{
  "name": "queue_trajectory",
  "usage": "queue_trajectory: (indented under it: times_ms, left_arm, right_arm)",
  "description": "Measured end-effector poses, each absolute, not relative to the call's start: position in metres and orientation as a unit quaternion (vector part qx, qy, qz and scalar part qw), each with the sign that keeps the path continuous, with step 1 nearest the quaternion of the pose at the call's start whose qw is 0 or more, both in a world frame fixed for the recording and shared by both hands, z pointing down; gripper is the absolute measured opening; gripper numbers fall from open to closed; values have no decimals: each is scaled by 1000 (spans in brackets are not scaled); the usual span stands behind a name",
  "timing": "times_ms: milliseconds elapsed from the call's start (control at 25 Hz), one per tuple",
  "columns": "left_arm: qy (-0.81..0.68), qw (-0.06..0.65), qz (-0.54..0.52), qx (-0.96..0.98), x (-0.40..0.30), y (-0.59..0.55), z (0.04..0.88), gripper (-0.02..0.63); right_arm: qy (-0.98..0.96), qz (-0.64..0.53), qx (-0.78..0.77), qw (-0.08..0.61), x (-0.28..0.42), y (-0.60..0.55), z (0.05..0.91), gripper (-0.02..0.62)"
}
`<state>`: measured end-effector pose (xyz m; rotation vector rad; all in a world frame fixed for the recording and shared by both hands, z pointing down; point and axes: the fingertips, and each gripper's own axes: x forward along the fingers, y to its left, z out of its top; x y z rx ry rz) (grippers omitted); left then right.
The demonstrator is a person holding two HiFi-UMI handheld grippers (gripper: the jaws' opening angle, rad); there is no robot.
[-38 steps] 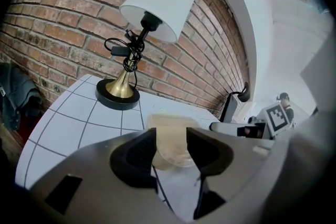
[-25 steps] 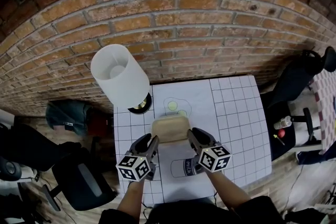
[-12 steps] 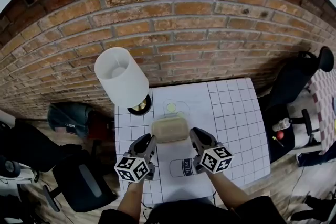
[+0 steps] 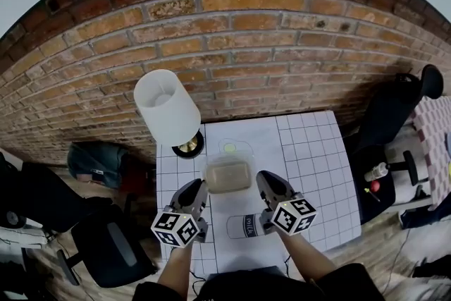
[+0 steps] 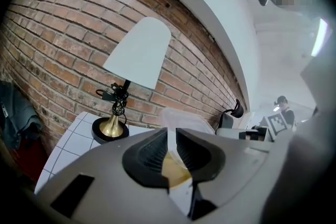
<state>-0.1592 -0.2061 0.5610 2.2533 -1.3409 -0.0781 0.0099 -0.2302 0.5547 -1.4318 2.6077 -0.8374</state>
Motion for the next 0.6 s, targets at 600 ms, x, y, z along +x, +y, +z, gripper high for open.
queue_trajectory:
  times_ms: [600]
  left_arm:
    - [-498, 203, -82, 839, -160, -188, 490, 41]
  right_arm:
    - [859, -243, -443, 82, 14, -212, 491, 20]
